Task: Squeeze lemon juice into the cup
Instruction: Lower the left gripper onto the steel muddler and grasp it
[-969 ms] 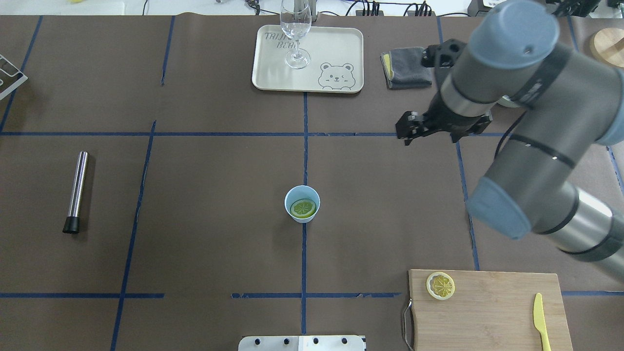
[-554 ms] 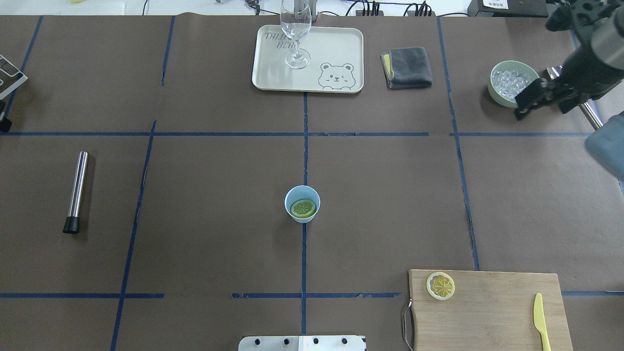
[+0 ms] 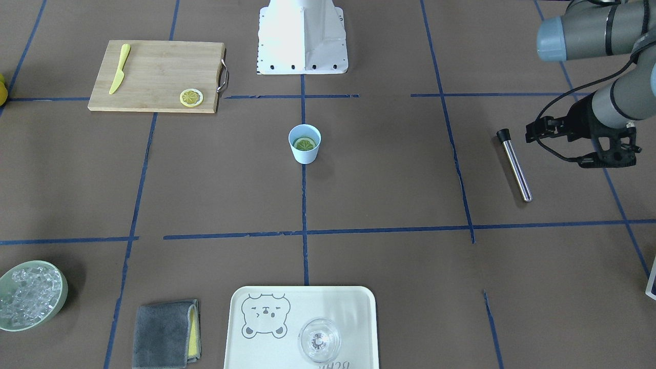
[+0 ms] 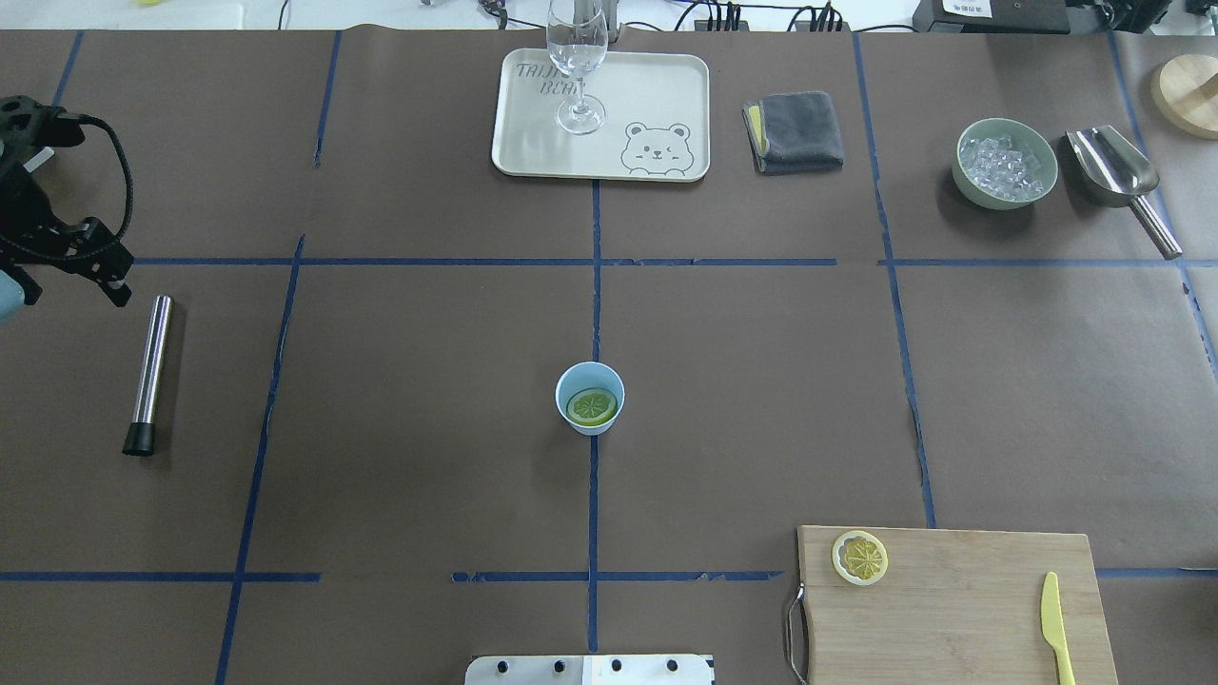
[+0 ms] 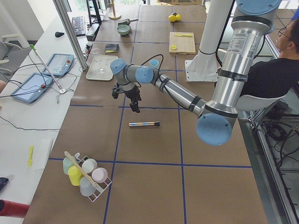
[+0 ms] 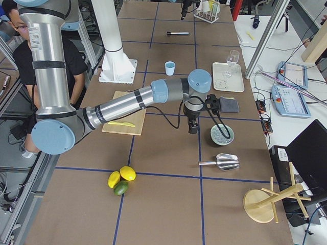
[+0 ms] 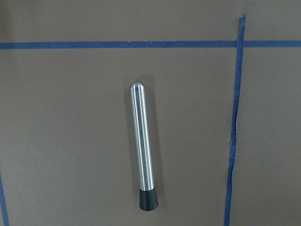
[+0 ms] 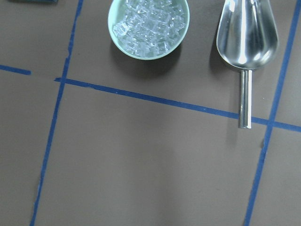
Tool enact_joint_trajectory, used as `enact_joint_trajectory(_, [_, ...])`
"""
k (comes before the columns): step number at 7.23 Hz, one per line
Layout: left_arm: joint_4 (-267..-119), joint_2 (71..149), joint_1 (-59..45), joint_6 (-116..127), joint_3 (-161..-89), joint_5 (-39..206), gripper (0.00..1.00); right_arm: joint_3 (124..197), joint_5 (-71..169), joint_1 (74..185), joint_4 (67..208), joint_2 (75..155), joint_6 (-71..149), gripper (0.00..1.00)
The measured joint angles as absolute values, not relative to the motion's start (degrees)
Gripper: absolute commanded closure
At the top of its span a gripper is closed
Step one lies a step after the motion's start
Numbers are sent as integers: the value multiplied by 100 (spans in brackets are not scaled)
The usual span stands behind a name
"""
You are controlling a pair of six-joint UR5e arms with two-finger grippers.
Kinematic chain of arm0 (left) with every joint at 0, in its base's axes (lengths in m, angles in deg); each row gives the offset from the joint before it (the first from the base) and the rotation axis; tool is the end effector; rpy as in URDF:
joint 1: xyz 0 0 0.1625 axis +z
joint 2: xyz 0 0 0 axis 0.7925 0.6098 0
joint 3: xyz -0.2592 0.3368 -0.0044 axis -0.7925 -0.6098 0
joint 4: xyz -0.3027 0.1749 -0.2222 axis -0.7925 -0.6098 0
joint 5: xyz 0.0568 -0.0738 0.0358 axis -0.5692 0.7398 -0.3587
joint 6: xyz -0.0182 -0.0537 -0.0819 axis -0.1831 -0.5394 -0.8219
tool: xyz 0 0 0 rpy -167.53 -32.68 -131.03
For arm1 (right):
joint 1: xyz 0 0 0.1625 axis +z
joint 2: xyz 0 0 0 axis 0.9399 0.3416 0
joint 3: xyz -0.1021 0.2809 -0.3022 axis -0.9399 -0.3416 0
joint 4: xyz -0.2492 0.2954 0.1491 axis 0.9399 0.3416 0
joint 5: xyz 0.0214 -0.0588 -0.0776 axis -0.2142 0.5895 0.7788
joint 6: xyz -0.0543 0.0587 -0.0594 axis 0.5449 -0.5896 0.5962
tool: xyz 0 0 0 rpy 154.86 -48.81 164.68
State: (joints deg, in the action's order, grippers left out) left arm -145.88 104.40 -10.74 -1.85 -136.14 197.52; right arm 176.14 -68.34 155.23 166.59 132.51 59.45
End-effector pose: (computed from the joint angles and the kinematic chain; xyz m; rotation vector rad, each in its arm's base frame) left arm 0.1975 -0.5274 0.4629 -0.2511 0.7644 0.1130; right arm 0.0154 -0.4950 0.4978 0.0892 -0.8781 -0.1867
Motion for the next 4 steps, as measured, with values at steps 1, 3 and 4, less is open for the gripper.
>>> enact_joint_trajectory(1, [-14882, 10455, -1028, -242, -13260, 19756, 0, 17574, -6836, 15698, 16663, 13438, 6192, 0])
enact_joint_trajectory(3, [-15270, 10560, -971, -299, -12625, 19955, 0, 17515, -6830, 15845, 16665, 13656, 6235, 0])
enact_joint_trajectory(4, [-15523, 10605, -909, -459, -12355, 20152, 0, 17503, -6819, 15877, 16662, 13696, 6230, 0])
